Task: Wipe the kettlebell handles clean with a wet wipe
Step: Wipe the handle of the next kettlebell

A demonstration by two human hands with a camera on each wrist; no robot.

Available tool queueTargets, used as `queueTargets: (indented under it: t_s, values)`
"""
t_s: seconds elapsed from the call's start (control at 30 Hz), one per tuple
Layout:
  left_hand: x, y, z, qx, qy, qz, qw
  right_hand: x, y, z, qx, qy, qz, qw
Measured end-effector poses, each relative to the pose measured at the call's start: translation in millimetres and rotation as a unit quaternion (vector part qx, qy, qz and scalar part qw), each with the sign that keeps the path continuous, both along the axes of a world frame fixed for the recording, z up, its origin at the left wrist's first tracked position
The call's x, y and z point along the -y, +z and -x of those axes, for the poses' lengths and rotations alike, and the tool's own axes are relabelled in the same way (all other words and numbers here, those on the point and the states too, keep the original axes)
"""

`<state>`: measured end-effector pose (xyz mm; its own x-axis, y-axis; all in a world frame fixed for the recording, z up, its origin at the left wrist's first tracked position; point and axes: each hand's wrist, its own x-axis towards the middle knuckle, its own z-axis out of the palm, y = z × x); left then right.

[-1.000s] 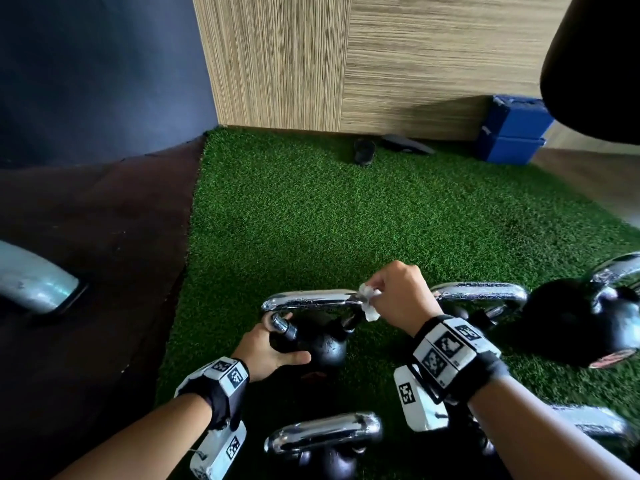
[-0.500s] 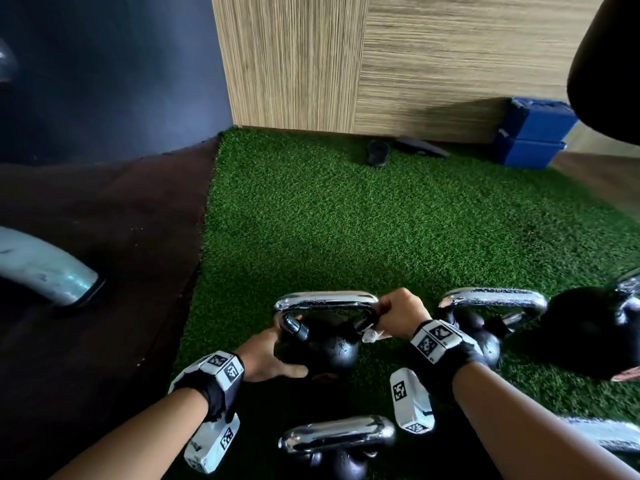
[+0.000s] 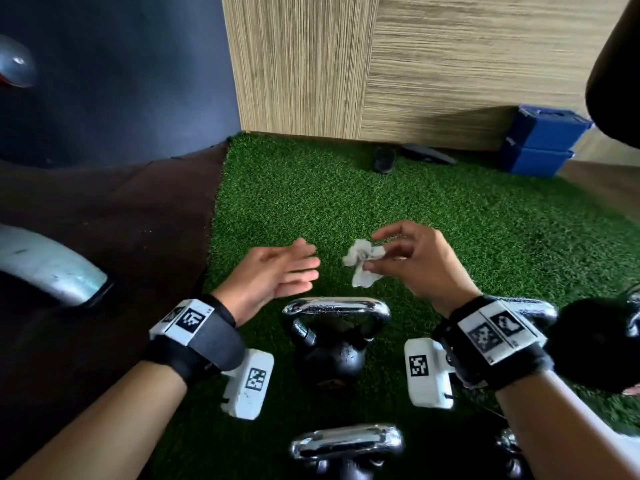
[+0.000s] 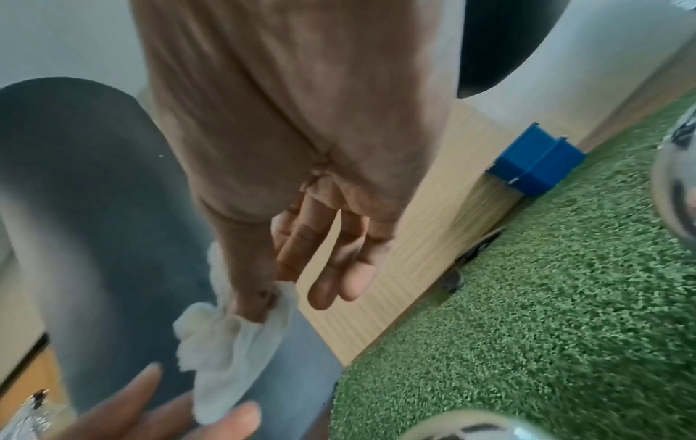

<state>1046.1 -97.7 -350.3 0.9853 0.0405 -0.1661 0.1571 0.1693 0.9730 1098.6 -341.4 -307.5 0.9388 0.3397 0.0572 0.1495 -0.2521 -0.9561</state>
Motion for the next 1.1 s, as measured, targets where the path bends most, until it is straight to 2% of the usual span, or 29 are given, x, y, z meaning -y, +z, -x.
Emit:
queueTargets:
  t_s: [0.07, 0.13, 0.27, 0.33, 0.4, 0.53, 0.57, 0.6, 0.67, 0.7, 0.77, 0.83, 1.0, 1.1]
  values:
    - [11.2, 4.3, 1.8, -0.025, -0.055, 0.032, 0.998, -13.4, 1.6, 6.3, 0.009, 0.02, -0.012, 1.0]
    - [16.8, 3.8, 4.7, -0.042, -0.076, 0.071, 0.994, -22.1, -0.7, 11.1, 0.028, 0.039, -0.007, 0.999]
    - [17.6, 0.4, 9.8, -0.052, -0.074, 0.134, 0.987, -30.2, -6.1, 16.0, 0.078, 0.041, 0.012, 0.996]
    - [18.5, -1.2, 10.2, -0.047, -0.063, 0.138, 0.987, -30.5, -8.8, 15.6, 0.127, 0.035, 0.072, 0.989]
    - [20.5, -2.4, 10.1, -0.034, -0.057, 0.115, 0.991, -27.5, -13.1, 13.7, 0.16, 0.016, 0.131, 0.978]
    - [19.8, -5.2, 8.7, 0.018, -0.024, 0.026, 0.999, -7.8, -29.9, 4.9, 0.082, 0.049, 0.141, 0.985]
    - [17.7, -7.5, 8.2, 0.046, -0.004, -0.032, 0.998, 0.8, -36.7, 0.0, 0.064, 0.035, 0.14, 0.987]
    - [15.8, -10.0, 8.2, 0.086, 0.016, -0.129, 0.988, 9.7, -44.9, -6.2, 0.047, 0.002, 0.145, 0.988]
    - [14.6, -16.0, 11.0, 0.178, 0.036, -0.343, 0.922, 24.6, -62.7, -16.8, 0.003, -0.06, 0.22, 0.974]
    - [17.6, -17.8, 13.2, 0.216, 0.04, -0.4, 0.89, 27.3, -72.6, -20.2, -0.024, -0.053, 0.277, 0.959]
    - [28.2, -19.7, 16.8, 0.265, 0.029, -0.441, 0.857, 25.0, -92.9, -22.0, -0.063, 0.021, 0.372, 0.926]
    - [39.8, -23.2, 16.9, 0.274, -0.005, -0.475, 0.836, 17.5, -111.9, -18.9, -0.082, 0.063, 0.414, 0.904]
    - [41.3, -23.6, 18.2, 0.287, -0.07, -0.538, 0.789, 16.7, -141.6, -8.5, -0.094, 0.004, 0.308, 0.947]
    - [20.3, -21.8, 19.5, 0.263, -0.062, -0.533, 0.802, 21.0, -152.4, -3.0, -0.102, 0.003, 0.255, 0.962]
